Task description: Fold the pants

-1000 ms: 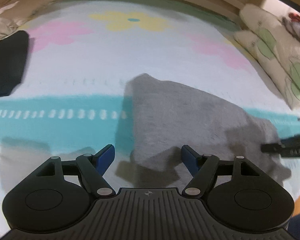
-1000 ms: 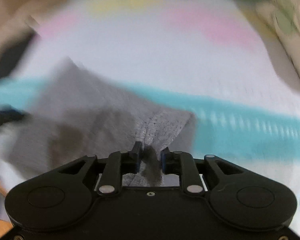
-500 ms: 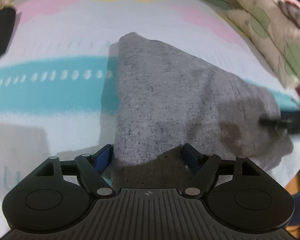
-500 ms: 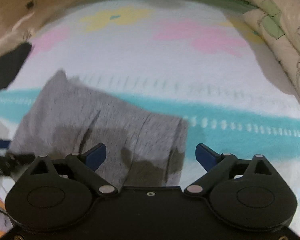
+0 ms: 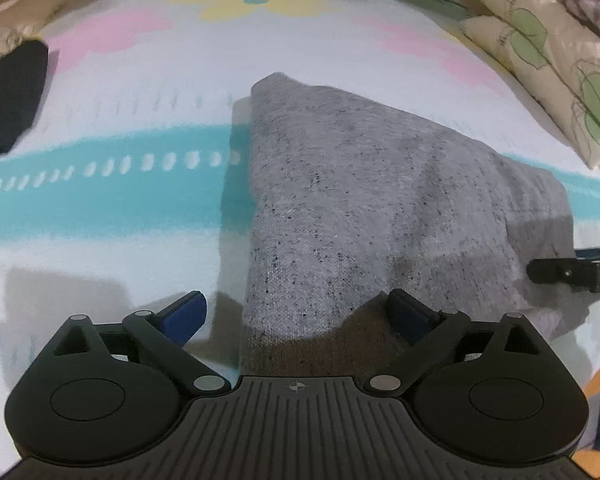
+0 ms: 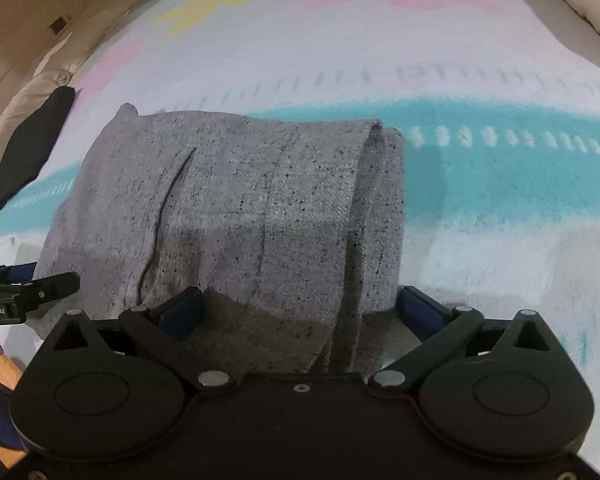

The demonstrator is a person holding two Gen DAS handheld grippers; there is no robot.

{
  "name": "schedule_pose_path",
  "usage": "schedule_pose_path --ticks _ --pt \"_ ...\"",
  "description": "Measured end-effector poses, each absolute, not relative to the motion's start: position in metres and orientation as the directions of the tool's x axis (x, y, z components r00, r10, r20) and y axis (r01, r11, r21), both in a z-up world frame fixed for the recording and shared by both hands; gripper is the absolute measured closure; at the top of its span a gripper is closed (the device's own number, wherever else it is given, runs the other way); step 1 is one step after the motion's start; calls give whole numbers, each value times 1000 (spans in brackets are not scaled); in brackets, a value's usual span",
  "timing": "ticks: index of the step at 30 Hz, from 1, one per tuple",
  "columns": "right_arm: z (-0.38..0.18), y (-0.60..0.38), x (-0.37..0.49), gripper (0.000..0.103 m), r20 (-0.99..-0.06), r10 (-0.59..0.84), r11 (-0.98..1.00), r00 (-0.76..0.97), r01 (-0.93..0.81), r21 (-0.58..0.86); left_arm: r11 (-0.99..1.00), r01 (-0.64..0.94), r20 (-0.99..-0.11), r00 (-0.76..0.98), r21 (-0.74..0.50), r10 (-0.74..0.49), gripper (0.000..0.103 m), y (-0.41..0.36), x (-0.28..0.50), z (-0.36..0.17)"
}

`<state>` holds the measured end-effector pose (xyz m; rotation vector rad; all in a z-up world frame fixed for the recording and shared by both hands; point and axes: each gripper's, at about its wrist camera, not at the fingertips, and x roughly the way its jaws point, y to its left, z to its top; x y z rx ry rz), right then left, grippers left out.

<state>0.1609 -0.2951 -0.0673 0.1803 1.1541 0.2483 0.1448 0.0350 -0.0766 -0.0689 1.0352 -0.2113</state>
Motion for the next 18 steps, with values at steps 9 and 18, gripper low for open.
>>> schedule_pose_path --ticks 9,18 --pt "-72 -296 157 0 -866 296 955 403 -123 269 972 104 -858 456 -211 -235 4 40 163 -84" --pt "-72 -304 150 0 -831 341 940 440 -156 303 971 124 -849 470 -205 -240 0 35 171 -89"
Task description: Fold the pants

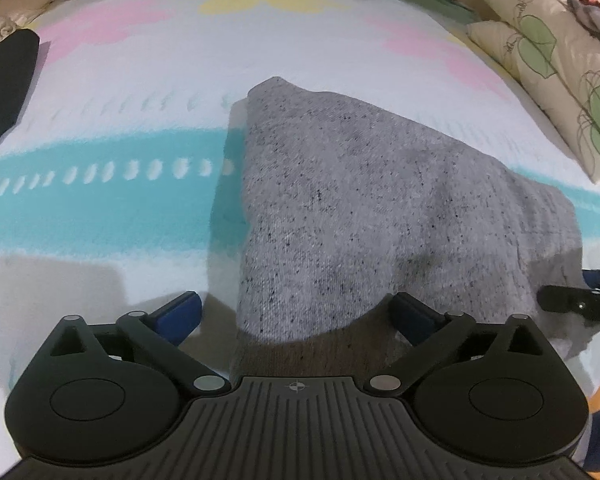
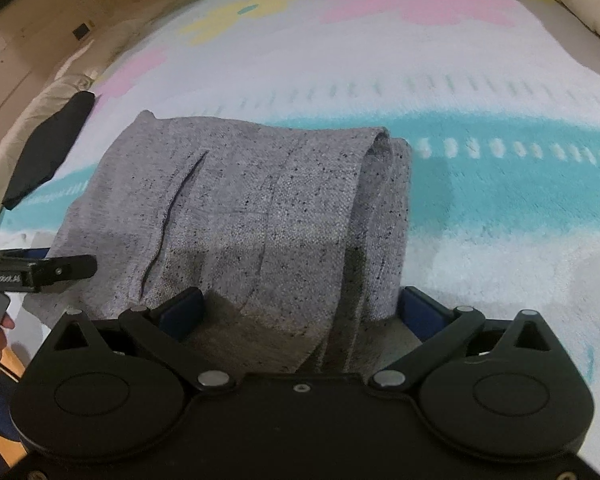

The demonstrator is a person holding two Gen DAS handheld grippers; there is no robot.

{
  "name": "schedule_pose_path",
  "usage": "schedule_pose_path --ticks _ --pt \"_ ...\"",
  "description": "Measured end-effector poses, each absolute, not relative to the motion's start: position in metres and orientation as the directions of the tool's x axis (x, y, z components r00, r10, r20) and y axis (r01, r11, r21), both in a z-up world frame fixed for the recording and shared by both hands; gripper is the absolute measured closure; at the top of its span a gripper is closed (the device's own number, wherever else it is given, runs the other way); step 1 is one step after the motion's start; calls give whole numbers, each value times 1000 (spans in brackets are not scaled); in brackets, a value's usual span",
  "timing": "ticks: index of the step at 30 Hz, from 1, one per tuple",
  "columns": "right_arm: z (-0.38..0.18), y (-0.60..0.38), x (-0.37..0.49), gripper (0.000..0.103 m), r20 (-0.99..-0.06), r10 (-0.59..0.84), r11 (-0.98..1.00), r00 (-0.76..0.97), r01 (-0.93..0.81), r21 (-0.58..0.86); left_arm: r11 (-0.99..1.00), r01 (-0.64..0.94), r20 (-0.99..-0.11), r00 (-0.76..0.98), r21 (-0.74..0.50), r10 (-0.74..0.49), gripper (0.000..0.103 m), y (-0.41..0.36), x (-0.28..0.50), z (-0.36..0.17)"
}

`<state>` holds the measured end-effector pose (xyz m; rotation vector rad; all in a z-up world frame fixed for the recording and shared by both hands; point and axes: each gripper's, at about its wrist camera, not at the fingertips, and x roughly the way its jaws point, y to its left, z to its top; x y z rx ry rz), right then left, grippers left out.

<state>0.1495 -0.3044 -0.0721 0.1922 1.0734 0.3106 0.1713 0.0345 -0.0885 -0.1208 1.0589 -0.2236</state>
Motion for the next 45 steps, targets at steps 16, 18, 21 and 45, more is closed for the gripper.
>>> schedule_pose_path --ticks 16,18,21,45 --pt "-75 -310 155 0 -784 408 912 468 -177 369 944 218 -818 475 -248 -325 1 19 199 -92" --pt "-75 -312 158 0 -770 431 901 470 -175 398 937 240 -811 475 -254 -341 0 16 203 -93" --pt "-77 -318 162 0 -739 480 872 473 -168 459 929 254 -805 470 -268 -361 0 15 205 -93" --pt "-77 -320 190 55 -710 572 809 410 -138 572 930 220 -760 536 -295 -368 82 28 201 -79"
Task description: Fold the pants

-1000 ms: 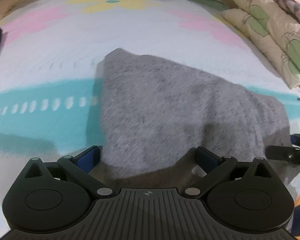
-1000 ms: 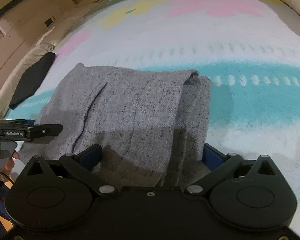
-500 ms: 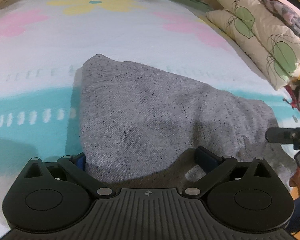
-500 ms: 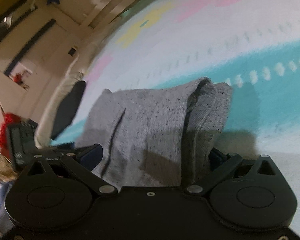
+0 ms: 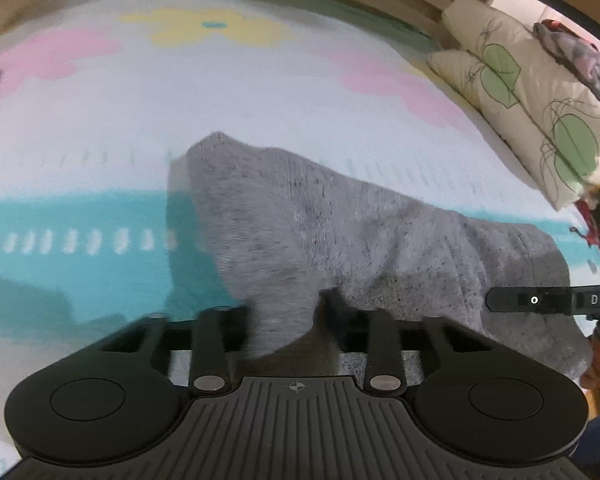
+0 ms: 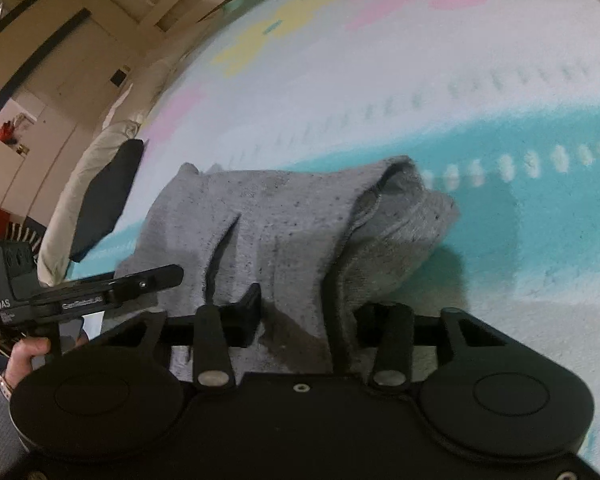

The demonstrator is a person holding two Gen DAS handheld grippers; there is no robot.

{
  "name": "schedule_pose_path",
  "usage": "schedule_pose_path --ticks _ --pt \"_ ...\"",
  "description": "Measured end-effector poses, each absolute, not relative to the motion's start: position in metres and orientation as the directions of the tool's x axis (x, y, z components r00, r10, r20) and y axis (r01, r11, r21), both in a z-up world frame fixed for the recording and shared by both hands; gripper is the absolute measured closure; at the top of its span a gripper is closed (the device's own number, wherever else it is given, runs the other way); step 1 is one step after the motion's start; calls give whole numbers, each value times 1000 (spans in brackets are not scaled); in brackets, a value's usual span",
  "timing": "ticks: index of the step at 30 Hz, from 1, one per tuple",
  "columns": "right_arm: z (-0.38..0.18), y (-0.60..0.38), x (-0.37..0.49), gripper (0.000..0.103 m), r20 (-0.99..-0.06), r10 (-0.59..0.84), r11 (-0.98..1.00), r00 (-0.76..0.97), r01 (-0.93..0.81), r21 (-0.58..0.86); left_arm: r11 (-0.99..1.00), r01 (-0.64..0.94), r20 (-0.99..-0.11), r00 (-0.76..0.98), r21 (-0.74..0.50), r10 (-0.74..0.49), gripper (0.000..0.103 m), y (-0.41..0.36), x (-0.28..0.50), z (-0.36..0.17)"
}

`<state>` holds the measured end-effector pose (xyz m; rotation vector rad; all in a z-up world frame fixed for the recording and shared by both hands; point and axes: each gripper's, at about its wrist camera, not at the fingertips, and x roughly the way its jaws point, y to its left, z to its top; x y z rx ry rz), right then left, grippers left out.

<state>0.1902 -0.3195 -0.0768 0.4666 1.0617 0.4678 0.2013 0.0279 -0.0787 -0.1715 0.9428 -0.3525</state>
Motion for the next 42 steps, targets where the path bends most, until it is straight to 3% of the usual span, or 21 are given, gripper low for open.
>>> schedule_pose_path --ticks 4,13,16,18,20,22,24,27,31,34,40,42 --pt "-56 -307 184 63 -721 537 837 437 -173 519 944 222 -745 580 -245 -330 88 21 191 -61" --pt "3 -282 220 65 -647 546 832 533 -254 493 958 163 -627 727 -237 -279 89 32 241 7" --pt "14 -275 262 65 -627 548 827 554 -250 503 964 138 -625 738 -227 -253 87 38 285 9" --pt "11 -270 290 63 -626 539 833 564 -250 493 971 125 -639 735 -203 -229 81 38 311 -6" --pt "0 -262 322 45 -645 517 847 563 -227 481 987 67 -688 710 -144 -148 71 44 332 -34" --pt "-20 -251 349 25 -707 421 895 569 -134 426 997 2 -757 650 -81 -63 71 54 344 -63" --pt "-38 -245 363 25 -760 285 941 584 -21 337 993 -57 -794 606 -102 -47 71 64 347 -84" --pt "-48 -242 365 25 -778 213 962 591 10 272 981 -97 -785 615 -170 -75 70 77 340 -87" --pt "-40 -238 354 15 -757 111 977 644 67 200 992 -95 -759 651 -84 -3 69 62 334 -62" --pt "-25 -237 340 7 -736 41 978 676 124 168 993 -100 -713 700 -60 27 59 54 315 -33" --pt "17 -233 305 1 -710 60 976 702 108 190 998 -58 -628 777 -8 40 31 39 274 24" --pt "31 -232 290 1 -711 66 978 700 97 186 999 -47 -621 783 8 42 30 31 261 32"
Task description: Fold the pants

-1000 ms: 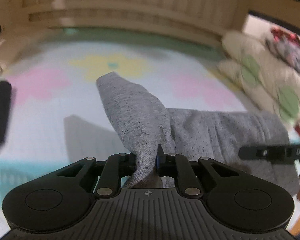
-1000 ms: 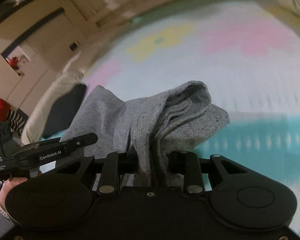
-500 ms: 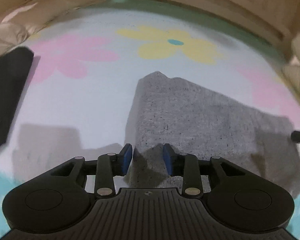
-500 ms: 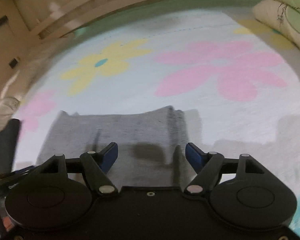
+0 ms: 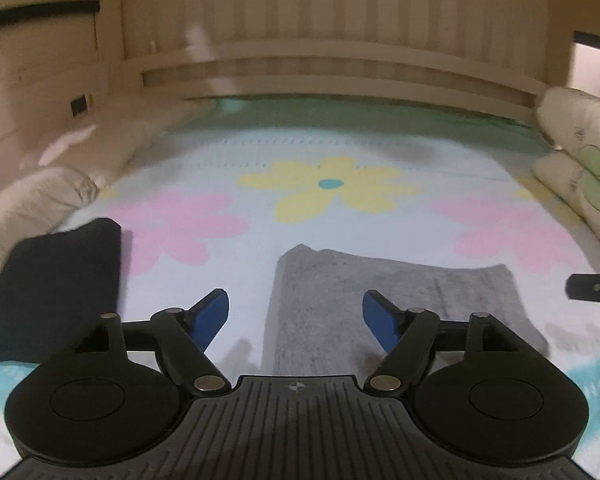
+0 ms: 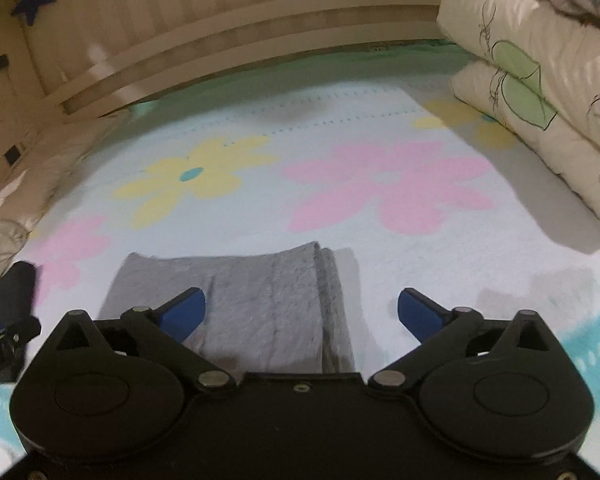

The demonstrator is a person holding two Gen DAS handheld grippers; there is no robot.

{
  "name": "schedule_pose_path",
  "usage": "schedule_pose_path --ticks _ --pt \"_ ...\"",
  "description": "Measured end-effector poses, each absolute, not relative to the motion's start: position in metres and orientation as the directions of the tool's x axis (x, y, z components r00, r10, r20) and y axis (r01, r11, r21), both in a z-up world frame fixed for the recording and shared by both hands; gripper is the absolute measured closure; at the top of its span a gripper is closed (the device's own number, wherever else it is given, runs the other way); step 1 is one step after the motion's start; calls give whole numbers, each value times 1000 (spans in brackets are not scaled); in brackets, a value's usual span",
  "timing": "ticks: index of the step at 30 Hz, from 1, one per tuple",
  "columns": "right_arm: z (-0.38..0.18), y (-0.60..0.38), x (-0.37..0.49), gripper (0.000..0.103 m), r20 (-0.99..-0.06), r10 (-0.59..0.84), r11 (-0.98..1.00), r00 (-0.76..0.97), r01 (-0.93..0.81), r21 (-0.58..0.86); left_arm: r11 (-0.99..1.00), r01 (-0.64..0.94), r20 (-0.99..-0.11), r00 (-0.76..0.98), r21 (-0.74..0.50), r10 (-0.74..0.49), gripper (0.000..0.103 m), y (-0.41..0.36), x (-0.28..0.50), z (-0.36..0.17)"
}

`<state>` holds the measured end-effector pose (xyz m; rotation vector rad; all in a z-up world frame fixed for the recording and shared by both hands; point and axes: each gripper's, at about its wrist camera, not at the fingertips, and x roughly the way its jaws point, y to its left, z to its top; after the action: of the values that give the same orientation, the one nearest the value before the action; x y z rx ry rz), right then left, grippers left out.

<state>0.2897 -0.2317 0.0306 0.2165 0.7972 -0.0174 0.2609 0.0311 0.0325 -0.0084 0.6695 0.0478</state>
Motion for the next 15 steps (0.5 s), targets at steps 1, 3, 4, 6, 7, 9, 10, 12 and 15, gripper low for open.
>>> schedule_pose_path --ticks 1,3,4,6,7,9,10,12,15 --pt "36 -229 281 1 -715 65 981 696 88 175 999 -40 -620 784 12 39 30 28 252 37" --pt "43 -223 269 1 -730 60 988 681 61 139 999 -31 -622 782 12 31 29 23 239 40" --pt "45 -219 261 1 -745 54 993 665 42 109 1000 -28 -628 777 11 29 29 20 235 38" --pt "48 -212 248 1 -756 42 997 653 21 74 1000 -28 -644 764 13 30 29 15 223 35" --pt "48 -210 238 1 -751 44 998 659 12 68 1000 -26 -651 758 16 30 29 13 215 33" --pt "49 -206 221 1 -739 50 997 672 5 72 999 -22 -661 749 23 32 29 8 205 29" --pt "49 -205 214 1 -738 50 997 673 6 73 999 -22 -663 748 25 33 29 6 200 28" --pt "49 -203 202 1 -736 59 997 674 3 83 999 -26 -662 748 27 37 29 2 192 25" --pt "46 -199 191 1 -738 37 998 674 12 60 999 -4 -681 732 33 25 29 -2 188 22"
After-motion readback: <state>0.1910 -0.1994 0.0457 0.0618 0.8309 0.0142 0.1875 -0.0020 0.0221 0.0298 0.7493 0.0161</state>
